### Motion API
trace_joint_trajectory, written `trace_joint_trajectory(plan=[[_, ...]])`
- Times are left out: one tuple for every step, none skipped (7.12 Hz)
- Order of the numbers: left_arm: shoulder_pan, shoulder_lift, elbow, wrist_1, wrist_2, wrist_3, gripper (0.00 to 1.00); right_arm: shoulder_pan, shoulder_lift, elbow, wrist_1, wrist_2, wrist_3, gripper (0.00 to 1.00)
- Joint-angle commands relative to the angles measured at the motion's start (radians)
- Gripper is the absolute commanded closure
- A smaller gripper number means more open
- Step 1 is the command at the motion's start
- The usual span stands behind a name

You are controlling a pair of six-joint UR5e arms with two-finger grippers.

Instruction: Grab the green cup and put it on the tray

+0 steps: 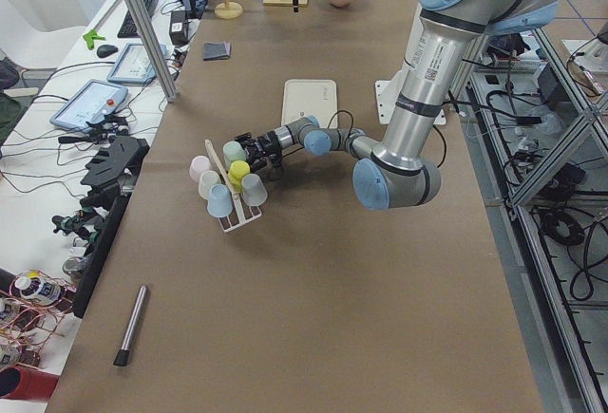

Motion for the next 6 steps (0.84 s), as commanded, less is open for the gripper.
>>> trace_joint_trajectory(plan=[[0.000, -0.004, 0.005, 0.000, 0.006, 0.002, 0.47, 0.262, -0.100, -0.003, -0.168, 0.013, -0.456, 0.00], [0.000, -0.004, 0.002, 0.000, 0.006, 0.014, 0.52, 0.353, -0.101, -0.031, -0.216, 0.015, -0.552, 0.00], [0.000, -0.004, -0.004, -0.003, 0.006, 0.043, 0.52, 0.380, -0.106, -0.052, -0.215, 0.001, -0.564, 0.00], [-0.002, -0.002, -0.006, -0.012, 0.006, 0.049, 0.52, 0.441, -0.161, -0.059, -0.207, 0.002, -0.567, 0.00], [-0.003, -0.002, -0.018, -0.012, 0.006, 0.063, 0.52, 0.492, -0.196, -0.059, -0.199, 0.005, -0.567, 0.00], [-0.008, 0.002, -0.033, -0.038, 0.006, 0.094, 0.52, 0.518, -0.200, -0.057, -0.198, 0.004, -0.567, 0.00]])
